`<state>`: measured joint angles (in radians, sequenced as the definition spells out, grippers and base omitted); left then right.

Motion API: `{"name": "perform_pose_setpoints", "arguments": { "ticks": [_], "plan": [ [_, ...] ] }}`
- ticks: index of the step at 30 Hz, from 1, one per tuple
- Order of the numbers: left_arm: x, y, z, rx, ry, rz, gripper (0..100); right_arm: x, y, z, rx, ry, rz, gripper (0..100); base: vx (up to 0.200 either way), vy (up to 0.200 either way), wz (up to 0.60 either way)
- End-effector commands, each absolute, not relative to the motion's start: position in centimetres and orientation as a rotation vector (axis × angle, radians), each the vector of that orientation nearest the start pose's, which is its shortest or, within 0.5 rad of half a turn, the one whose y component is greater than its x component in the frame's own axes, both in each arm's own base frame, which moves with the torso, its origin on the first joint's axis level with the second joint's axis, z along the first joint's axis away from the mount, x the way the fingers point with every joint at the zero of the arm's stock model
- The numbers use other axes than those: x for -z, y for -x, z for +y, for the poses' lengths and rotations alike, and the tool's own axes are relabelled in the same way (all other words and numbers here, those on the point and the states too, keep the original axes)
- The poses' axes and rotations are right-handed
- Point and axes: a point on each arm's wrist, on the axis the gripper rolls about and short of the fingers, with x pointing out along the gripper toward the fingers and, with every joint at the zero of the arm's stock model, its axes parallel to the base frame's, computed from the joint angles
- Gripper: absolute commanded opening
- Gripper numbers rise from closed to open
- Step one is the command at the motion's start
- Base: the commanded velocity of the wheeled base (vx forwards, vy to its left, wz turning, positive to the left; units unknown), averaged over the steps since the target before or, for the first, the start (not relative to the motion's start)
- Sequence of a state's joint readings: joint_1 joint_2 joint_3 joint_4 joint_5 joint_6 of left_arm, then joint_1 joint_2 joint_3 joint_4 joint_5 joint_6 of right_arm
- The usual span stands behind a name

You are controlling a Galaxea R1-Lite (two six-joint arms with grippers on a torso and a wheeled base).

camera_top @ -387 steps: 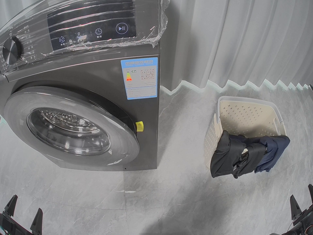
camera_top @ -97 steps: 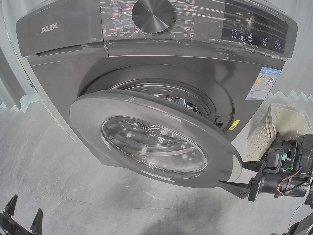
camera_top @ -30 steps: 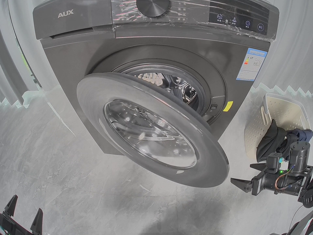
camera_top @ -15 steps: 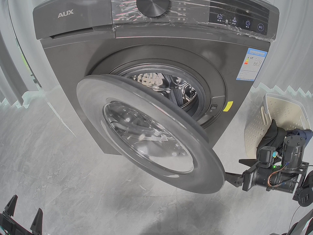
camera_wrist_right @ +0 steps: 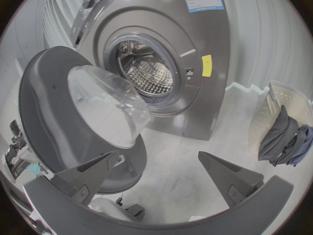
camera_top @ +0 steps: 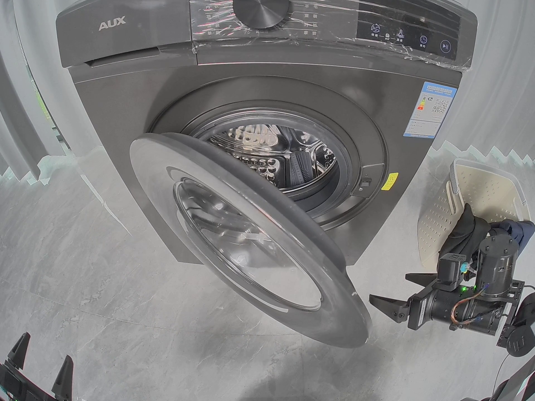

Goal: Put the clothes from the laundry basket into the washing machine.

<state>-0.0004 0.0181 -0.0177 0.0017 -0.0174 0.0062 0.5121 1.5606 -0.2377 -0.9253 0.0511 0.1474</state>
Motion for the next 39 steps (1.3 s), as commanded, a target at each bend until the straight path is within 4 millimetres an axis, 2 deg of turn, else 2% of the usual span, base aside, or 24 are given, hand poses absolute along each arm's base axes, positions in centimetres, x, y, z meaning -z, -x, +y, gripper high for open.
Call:
{"name": "perform_pose_setpoints", "arguments": {
  "ticks": [1,7,16,21,25,26,31,39],
  "plan": [
    [-7.5,2.2,0.0,0.017,-0.006,0.008,100,-10.4,-18.6,10.6,-0.501,-0.040,0.456,100,0.000,0.000,0.00],
    [-7.5,2.2,0.0,0.018,-0.006,0.008,100,-10.2,-17.7,11.5,-0.562,-0.028,0.469,100,0.000,0.000,0.00],
    [-7.6,2.2,0.0,0.018,-0.006,0.006,100,-10.0,-15.2,13.5,-0.706,-0.013,0.471,100,0.000,0.000,0.00],
    [-7.5,2.2,0.0,0.017,-0.006,0.008,100,-10.6,-15.1,13.9,-0.736,-0.052,0.416,100,0.000,0.000,0.00],
    [-7.5,2.2,0.0,0.017,-0.006,0.008,100,-11.2,-16.3,13.6,-0.675,-0.077,0.366,100,0.000,0.000,0.00],
    [-7.5,2.2,0.0,0.017,-0.006,0.008,100,-11.5,-17.8,12.6,-0.585,-0.093,0.346,100,0.000,0.000,0.00],
    [-7.5,2.2,0.0,0.017,-0.008,0.008,100,-12.1,-20.2,11.7,-0.500,-0.116,0.312,100,0.000,0.000,0.00],
    [-7.5,2.2,0.0,0.018,-0.006,0.008,100,-9.6,-23.9,13.5,-0.477,-0.110,0.348,100,0.000,0.000,0.00]
  ]
}}
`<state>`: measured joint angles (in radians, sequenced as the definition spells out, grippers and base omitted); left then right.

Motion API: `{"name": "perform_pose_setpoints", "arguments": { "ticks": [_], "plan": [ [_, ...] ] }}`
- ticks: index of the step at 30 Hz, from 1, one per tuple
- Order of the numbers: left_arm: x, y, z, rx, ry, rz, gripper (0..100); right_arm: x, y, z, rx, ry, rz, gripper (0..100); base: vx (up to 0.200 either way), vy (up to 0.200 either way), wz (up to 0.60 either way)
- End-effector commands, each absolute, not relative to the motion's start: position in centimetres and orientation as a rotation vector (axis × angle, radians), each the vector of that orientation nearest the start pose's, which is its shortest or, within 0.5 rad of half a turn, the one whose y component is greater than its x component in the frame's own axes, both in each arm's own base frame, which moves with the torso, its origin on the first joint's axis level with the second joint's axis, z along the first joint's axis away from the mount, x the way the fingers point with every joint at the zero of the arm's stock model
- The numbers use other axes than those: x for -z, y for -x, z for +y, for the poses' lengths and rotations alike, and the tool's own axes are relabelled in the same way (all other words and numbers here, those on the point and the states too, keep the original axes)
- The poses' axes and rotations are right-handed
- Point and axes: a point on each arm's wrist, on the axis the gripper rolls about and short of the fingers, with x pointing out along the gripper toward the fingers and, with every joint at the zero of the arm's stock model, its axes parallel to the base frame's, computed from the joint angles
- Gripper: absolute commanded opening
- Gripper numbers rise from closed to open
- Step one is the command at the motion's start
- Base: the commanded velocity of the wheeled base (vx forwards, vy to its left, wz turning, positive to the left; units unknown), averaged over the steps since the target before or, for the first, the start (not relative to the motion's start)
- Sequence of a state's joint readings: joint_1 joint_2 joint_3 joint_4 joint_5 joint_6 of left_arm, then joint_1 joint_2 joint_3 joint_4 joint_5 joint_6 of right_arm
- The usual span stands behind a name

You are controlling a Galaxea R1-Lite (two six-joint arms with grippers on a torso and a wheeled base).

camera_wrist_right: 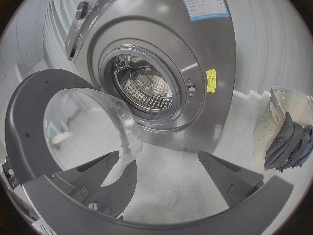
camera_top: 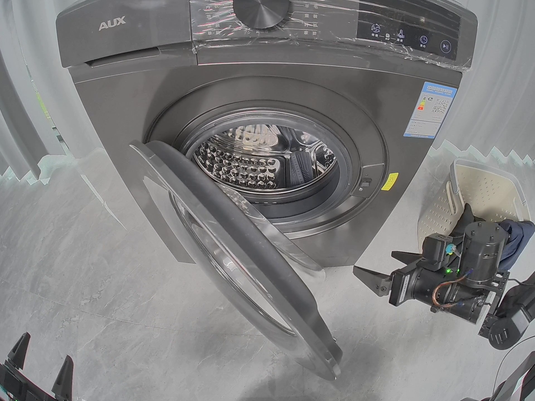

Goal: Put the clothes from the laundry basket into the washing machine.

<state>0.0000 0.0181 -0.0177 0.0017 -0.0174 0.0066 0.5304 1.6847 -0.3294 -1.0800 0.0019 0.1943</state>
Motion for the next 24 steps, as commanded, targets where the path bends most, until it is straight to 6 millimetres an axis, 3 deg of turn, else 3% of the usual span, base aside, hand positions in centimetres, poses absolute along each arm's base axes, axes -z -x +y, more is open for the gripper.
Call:
{"name": "perform_pose_setpoints", "arguments": {
  "ticks": [1,4,8,20,24],
  "plan": [
    [-7.5,2.2,0.0,0.018,-0.006,0.008,100,-9.5,-24.2,13.7,-0.477,-0.111,0.344,100,0.000,0.000,0.00],
    [-7.5,2.2,0.0,0.017,-0.006,0.008,100,-8.8,-25.3,14.4,-0.483,-0.110,0.341,100,0.000,0.000,0.00],
    [-7.5,2.2,0.0,0.017,-0.006,0.008,100,-8.2,-25.4,15.2,-0.502,-0.102,0.358,100,0.000,0.000,0.00],
    [-7.5,2.2,0.0,0.018,-0.006,0.008,100,-7.0,-21.9,18.2,-0.649,-0.061,0.430,100,0.000,0.000,0.00],
    [-7.5,2.2,0.0,0.018,-0.006,0.008,100,-7.0,-21.6,18.5,-0.660,-0.055,0.429,100,0.000,0.000,0.00]
  ]
}}
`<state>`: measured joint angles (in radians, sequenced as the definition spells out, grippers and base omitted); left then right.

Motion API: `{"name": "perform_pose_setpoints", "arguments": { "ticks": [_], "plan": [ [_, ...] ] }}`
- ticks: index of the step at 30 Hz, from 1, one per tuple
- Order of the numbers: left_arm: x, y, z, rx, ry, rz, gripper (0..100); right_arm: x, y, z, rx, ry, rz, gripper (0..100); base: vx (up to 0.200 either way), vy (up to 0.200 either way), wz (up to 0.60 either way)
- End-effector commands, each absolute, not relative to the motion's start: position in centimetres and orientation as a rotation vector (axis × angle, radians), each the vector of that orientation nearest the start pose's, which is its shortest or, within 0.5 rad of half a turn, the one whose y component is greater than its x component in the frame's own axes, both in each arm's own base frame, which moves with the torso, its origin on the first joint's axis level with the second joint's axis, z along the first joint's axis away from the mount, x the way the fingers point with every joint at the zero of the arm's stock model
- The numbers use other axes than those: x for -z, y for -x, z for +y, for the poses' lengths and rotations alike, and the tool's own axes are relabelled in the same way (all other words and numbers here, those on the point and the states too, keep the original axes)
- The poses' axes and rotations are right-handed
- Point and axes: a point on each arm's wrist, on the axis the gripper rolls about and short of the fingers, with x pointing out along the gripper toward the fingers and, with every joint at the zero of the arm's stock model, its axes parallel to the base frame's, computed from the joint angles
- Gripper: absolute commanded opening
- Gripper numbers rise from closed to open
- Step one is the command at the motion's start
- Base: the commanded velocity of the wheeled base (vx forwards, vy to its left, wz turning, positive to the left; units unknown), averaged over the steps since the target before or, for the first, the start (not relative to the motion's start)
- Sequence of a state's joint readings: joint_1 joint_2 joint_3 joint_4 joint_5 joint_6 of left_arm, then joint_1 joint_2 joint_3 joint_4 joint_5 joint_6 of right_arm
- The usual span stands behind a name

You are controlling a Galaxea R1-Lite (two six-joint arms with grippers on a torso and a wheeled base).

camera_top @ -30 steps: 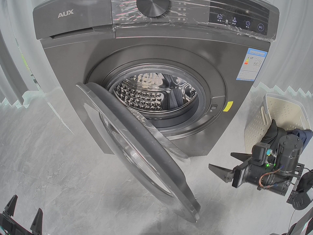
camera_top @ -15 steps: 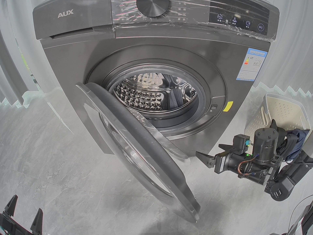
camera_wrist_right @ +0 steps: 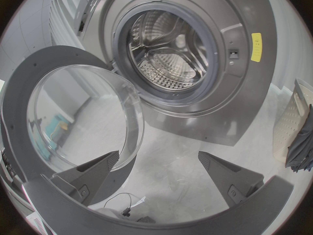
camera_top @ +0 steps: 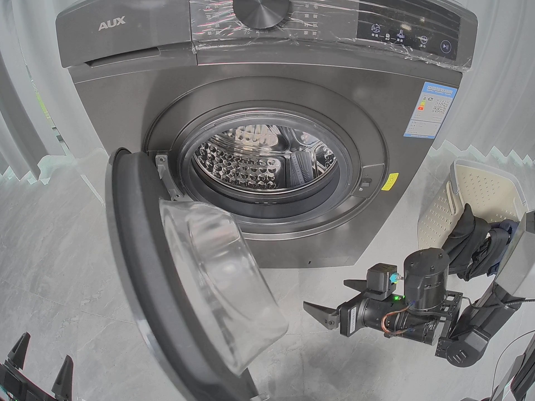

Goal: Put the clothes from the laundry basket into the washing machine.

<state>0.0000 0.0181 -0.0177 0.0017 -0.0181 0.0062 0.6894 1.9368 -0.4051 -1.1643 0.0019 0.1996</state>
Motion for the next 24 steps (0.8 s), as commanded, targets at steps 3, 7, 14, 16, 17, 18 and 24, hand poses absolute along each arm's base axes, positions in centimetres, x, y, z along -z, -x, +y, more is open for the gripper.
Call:
{"name": "perform_pose_setpoints", "arguments": {
  "ticks": [3,7,14,16,17,18,24],
  "plan": [
    [-7.5,2.2,0.0,0.018,-0.006,0.008,100,-7.6,-22.1,18.5,-0.658,-0.073,0.378,100,0.000,0.000,0.00],
    [-7.5,2.2,0.0,0.018,-0.006,0.008,100,-8.2,-22.5,18.8,-0.663,-0.093,0.312,100,0.000,0.000,0.00],
    [-7.5,2.2,0.0,0.018,-0.008,0.008,100,-8.2,-23.5,20.0,-0.679,-0.103,0.289,100,-0.171,0.000,0.00],
    [-7.5,2.2,0.0,0.018,-0.008,0.008,100,-8.2,-23.7,20.3,-0.683,-0.105,0.282,100,0.000,0.000,0.00],
    [-7.5,2.2,0.0,0.018,-0.008,0.008,100,-8.3,-23.9,20.6,-0.684,-0.107,0.276,100,0.000,0.000,0.00],
    [-7.5,2.2,0.0,0.018,-0.008,0.008,100,-8.2,-24.1,20.8,-0.686,-0.108,0.273,100,0.000,0.000,0.00],
    [-7.5,2.2,0.0,0.018,-0.008,0.008,100,-8.1,-25.2,22.4,-0.701,-0.113,0.252,100,-0.133,0.000,0.00]
  ]
}}
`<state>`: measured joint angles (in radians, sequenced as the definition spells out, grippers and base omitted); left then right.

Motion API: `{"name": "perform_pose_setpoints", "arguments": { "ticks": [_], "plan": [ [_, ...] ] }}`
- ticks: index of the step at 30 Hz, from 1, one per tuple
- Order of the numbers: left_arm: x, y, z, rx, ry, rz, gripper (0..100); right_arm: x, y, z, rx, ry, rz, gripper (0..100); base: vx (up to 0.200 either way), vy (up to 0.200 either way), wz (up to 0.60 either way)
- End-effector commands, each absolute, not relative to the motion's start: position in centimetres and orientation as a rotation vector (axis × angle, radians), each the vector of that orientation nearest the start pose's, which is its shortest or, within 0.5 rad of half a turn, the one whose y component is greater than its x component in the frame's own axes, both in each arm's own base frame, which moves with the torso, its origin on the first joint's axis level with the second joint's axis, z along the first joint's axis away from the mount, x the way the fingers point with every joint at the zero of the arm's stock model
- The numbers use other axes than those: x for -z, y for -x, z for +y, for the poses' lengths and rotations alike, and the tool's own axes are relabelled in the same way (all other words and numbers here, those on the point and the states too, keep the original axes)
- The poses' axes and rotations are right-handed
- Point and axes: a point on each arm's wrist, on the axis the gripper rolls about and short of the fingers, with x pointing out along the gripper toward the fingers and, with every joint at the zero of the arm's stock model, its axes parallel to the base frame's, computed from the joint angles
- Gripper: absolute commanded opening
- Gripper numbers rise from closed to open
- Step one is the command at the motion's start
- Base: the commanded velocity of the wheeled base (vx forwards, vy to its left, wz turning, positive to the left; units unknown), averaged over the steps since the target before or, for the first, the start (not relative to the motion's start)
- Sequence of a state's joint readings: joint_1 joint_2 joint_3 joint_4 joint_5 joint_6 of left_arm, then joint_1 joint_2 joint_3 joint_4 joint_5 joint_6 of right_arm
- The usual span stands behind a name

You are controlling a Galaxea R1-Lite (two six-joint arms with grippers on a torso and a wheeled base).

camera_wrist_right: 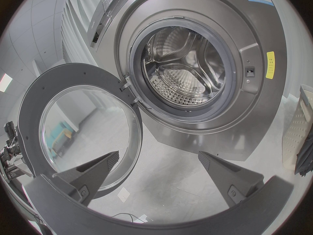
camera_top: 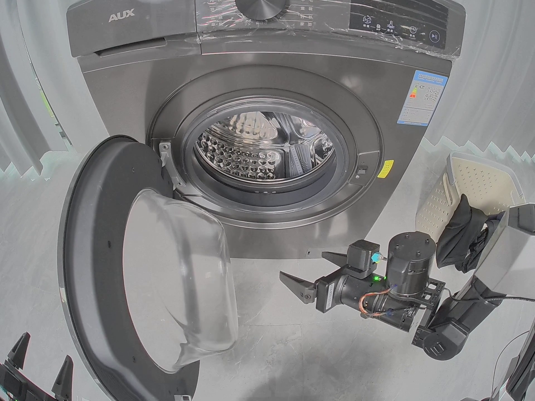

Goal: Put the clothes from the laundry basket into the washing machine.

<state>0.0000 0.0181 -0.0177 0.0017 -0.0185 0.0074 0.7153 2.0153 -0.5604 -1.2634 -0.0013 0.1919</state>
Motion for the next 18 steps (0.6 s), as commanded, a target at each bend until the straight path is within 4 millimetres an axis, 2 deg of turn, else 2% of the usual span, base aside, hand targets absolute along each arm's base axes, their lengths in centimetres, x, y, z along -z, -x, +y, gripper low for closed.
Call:
{"name": "perform_pose_setpoints", "arguments": {
  "ticks": [1,4,18],
  "plan": [
    [-7.5,2.2,0.0,0.018,-0.008,0.008,100,-8.0,-25.5,22.7,-0.703,-0.113,0.250,100,-0.200,0.000,0.00],
    [-7.5,2.2,0.0,0.018,-0.009,0.008,100,-7.4,-26.1,23.8,-0.715,-0.113,0.248,100,-0.067,0.000,0.00],
    [-7.5,2.2,0.0,0.018,-0.008,0.008,100,-5.5,-25.5,29.5,-0.833,-0.114,0.228,100,0.000,0.000,0.00]
  ]
}}
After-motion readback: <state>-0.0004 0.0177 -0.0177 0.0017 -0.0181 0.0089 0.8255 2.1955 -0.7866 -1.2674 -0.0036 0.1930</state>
